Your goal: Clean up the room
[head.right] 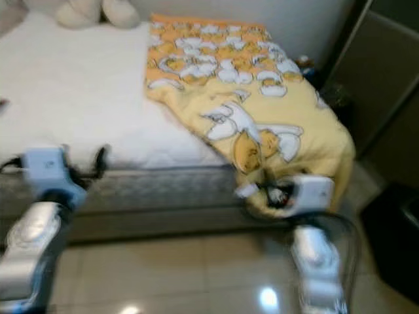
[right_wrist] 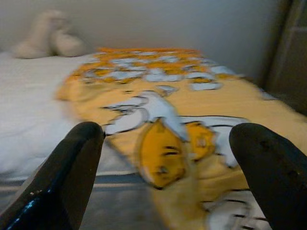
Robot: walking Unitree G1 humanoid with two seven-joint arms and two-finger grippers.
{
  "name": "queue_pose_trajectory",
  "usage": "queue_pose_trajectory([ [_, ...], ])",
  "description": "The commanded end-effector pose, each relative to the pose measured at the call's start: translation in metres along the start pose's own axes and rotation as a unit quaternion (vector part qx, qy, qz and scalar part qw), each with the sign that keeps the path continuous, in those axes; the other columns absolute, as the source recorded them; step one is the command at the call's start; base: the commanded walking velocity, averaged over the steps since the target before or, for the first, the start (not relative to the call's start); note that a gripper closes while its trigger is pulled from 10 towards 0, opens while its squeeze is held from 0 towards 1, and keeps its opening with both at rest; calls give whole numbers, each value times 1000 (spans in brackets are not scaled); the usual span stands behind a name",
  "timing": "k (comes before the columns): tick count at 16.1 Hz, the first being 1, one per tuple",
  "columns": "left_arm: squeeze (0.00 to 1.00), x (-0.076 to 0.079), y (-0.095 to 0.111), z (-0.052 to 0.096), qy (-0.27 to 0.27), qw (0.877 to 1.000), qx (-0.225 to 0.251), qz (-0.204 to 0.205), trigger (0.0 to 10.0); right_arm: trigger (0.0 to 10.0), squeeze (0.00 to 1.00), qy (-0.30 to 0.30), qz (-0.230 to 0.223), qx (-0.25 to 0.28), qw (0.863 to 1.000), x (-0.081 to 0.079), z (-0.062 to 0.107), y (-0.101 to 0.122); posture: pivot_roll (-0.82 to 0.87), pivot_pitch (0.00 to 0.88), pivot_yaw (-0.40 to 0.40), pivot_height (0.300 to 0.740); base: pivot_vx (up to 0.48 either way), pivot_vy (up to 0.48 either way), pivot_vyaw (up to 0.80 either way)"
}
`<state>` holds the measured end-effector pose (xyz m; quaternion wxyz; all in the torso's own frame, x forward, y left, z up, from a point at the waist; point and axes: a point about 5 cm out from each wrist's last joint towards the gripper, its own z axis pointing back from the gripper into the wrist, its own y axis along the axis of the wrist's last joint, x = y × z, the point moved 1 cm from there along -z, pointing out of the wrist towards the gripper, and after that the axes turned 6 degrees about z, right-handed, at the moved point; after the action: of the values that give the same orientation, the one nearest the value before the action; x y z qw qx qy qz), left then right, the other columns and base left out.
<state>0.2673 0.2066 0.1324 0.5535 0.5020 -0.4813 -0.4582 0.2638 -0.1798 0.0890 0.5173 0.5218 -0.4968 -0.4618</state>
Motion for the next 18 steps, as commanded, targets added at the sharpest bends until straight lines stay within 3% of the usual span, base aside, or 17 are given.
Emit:
queue_pose_trajectory([
  [1,0,5,-4,-1,1,1000,-13,2,10000,10000,0,-6,8,-2,1000,7,-1,3,31,0,-37,740,289,-382,0],
  [5,0,10,-6,-9,-2,1000,-19,-14,10000,10000,0,0,-3,-16,1000,-4,-7,0,32,0,-45,740,300,-370,709],
  [7,0,16,-15,-6,-48,998,-36,-15,10000,10000,0,-3,-10,-24,1000,-6,-3,-4,30,0,-43,740,300,-371,0],
  [8,0,27,-30,3,-120,989,-80,10,10000,10000,0,-5,-17,-26,999,-8,3,-5,26,0,-41,740,274,-251,0],
  [9,0,27,-32,6,-128,988,-82,17,10000,10000,0,-4,-20,-26,999,-8,5,-5,26,0,-41,740,0,0,0],
  [11,0,19,-26,5,-113,991,-65,28,10000,10000,0,-13,-36,-25,999,-8,7,-4,21,0,-42,740,0,0,0],
  [15,0,39,-2,-8,-157,988,-12,0,10000,10000,0,-4,-33,-18,999,-15,-2,0,19,0,-34,740,316,0,0],
  [17,0,41,-1,-10,-171,985,-6,-14,10000,10000,0,-5,-32,-17,999,-16,-4,1,17,0,-29,740,480,0,0],
  [18,0,40,-3,-13,-166,986,-12,-2,10000,10000,0,-6,-32,-16,999,-18,-6,0,13,0,-26,740,480,0,0],
])
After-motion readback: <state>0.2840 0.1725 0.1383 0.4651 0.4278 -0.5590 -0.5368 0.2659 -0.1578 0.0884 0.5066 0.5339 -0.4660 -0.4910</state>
